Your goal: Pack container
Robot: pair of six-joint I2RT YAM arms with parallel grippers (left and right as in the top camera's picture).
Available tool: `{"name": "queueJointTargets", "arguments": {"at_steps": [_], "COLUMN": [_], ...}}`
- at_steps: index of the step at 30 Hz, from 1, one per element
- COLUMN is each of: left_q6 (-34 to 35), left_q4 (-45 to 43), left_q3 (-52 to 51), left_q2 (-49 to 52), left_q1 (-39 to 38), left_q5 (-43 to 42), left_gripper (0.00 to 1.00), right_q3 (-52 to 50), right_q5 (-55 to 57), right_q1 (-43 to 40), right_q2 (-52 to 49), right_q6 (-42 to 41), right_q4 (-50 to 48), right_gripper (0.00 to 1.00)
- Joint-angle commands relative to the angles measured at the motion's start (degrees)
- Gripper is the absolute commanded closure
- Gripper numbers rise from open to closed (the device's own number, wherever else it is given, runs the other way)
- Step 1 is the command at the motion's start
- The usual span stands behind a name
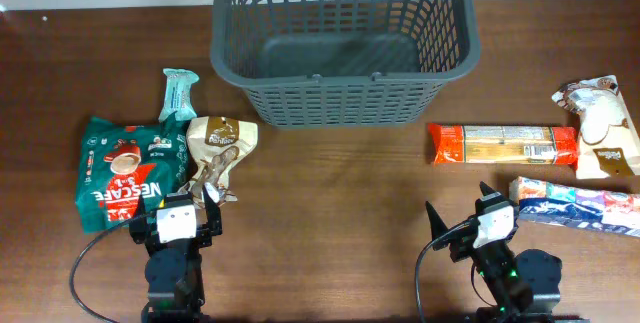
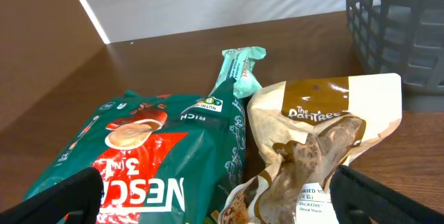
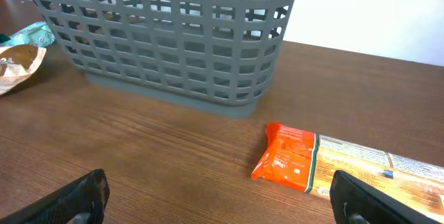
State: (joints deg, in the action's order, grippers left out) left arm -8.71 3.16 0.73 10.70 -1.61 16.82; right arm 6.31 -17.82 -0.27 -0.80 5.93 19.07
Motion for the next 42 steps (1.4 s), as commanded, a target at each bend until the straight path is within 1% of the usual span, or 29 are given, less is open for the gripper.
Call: {"name": "queueJointTargets", "arguments": {"at_steps": [1, 6, 13, 16, 17, 20, 22, 25, 28, 32, 34, 36, 38, 42], "left_q6": [0.3, 0.3, 0.3, 0.3, 0.5, 5.1, 5.7, 5.7, 5.5, 4.3, 4.0, 2.3, -0.1, -0.6], "left_q4": [0.1, -0.1, 0.5, 0.7, 1.6, 8.0, 13.3, 19.3, 25.7, 34.7, 39.6, 44.9, 50.4, 58.5], "left_q3": [-0.2, -0.2, -0.2, -0.1, 0.2, 4.5, 10.2, 20.3, 31.6, 45.9, 53.4, 61.3, 69.7, 82.5], "left_q2": [-0.4, -0.4, -0.3, -0.3, -0.3, -0.3, 0.3, 4.0, 12.0, 25.2, 32.5, 39.6, 46.7, 57.5], "left_q1": [-0.3, -0.3, -0.3, -0.3, -0.3, -0.3, -0.2, 0.0, 0.0, 0.9, 2.1, 4.0, 6.8, 13.4], "left_q5": [0.5, -0.2, -10.0, -16.8, -18.3, -19.9, -19.6, -16.3, -13.6, -13.6, -14.3, -17.8, -23.7, -35.5], "left_gripper": [0.01, 0.01, 0.01, 0.01, 0.01, 0.01, 0.01, 0.01, 0.01, 0.01, 0.01, 0.01, 0.01, 0.01], "right_q3": [-0.4, -0.4, -0.4, -0.1, 0.2, 3.4, 7.3, 15.1, 23.9, 38.8, 46.8, 54.3, 62.5, 70.2], "right_q5": [0.5, 0.5, 0.0, -5.7, -6.8, -7.0, -3.3, 4.2, 7.7, 16.0, 18.2, 17.9, 17.8, 13.7], "right_q1": [0.3, 0.3, 0.3, 0.3, 0.3, 0.3, 0.3, 0.3, 0.3, 0.3, 0.3, 0.3, 0.3, 0.3], "right_q2": [0.6, 0.6, 0.6, 0.6, 0.6, 0.5, -0.5, -4.6, -12.4, -26.1, -31.7, -36.3, -40.8, -45.0], "right_q6": [-0.4, -0.5, -0.5, -0.5, -0.5, -0.5, -0.4, 0.5, 3.3, 3.7, 3.7, 3.6, 3.7, 3.6], "right_q4": [0.0, 0.0, 0.0, 0.4, 1.0, 5.6, 9.6, 16.3, 21.9, 29.5, 32.9, 36.5, 40.7, 43.3], "right_gripper": [0.01, 0.01, 0.01, 0.01, 0.01, 0.01, 0.01, 0.01, 0.01, 0.01, 0.01, 0.01, 0.01, 0.01]}}
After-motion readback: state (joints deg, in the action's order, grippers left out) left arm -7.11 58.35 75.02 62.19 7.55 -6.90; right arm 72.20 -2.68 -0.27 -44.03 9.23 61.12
